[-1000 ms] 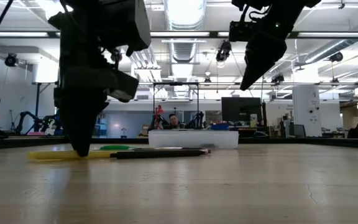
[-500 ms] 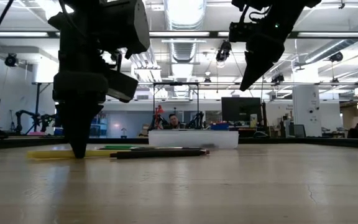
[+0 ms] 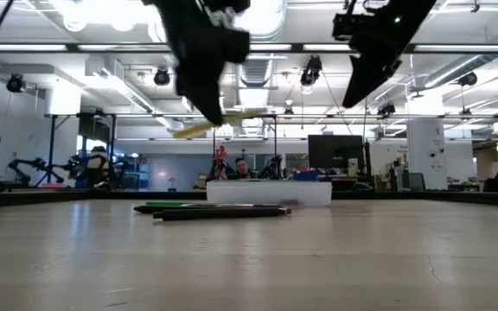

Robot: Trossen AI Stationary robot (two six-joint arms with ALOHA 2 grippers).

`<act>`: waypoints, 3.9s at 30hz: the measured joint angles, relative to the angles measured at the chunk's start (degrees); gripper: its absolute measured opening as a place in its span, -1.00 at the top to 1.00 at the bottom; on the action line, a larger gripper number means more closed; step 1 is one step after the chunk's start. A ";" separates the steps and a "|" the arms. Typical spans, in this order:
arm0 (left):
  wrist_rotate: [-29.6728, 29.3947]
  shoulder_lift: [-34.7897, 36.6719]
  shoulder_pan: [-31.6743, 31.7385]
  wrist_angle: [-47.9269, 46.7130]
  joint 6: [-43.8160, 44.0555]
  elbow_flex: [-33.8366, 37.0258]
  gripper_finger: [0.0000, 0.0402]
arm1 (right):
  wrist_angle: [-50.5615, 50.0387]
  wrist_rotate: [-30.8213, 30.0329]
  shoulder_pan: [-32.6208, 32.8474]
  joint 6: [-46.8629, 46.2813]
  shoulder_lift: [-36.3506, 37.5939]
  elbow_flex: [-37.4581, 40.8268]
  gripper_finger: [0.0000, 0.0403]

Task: Pick & place school supplies into a supply box
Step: Put the yellow pen into the black supply box, then put the black pen into the black supply box

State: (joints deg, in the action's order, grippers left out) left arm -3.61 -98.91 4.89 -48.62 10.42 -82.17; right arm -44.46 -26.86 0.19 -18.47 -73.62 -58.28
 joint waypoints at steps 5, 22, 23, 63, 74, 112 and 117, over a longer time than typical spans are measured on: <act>-0.01 -8.63 9.94 0.33 -17.96 -10.25 0.92 | -5.35 -4.02 1.97 -7.69 3.92 0.44 0.15; 3.64 -37.41 16.64 -17.67 -33.26 -44.72 0.88 | -6.81 -6.42 4.09 -16.07 2.33 0.87 0.15; 3.52 -37.41 16.74 -17.36 -33.09 -44.08 0.87 | -6.79 -6.42 4.09 -16.05 2.18 0.89 0.15; -1.46 29.36 -3.27 21.96 11.52 29.76 0.21 | 19.29 25.47 8.41 17.53 -26.05 -8.45 0.15; -4.31 41.15 -4.99 21.53 19.14 38.46 0.21 | 17.69 29.91 7.68 22.04 -42.14 -23.02 0.15; -4.27 42.96 -4.97 20.57 19.03 40.78 0.21 | 16.26 27.54 4.89 23.08 -49.25 -24.80 0.41; -4.27 42.96 -4.97 20.57 19.09 40.78 0.21 | 14.72 24.96 4.92 23.03 -49.10 -23.88 0.63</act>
State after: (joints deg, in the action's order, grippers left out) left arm -7.88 -55.94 -0.08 -28.05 29.51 -41.39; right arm -29.73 -1.90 5.10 4.56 -122.72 -82.16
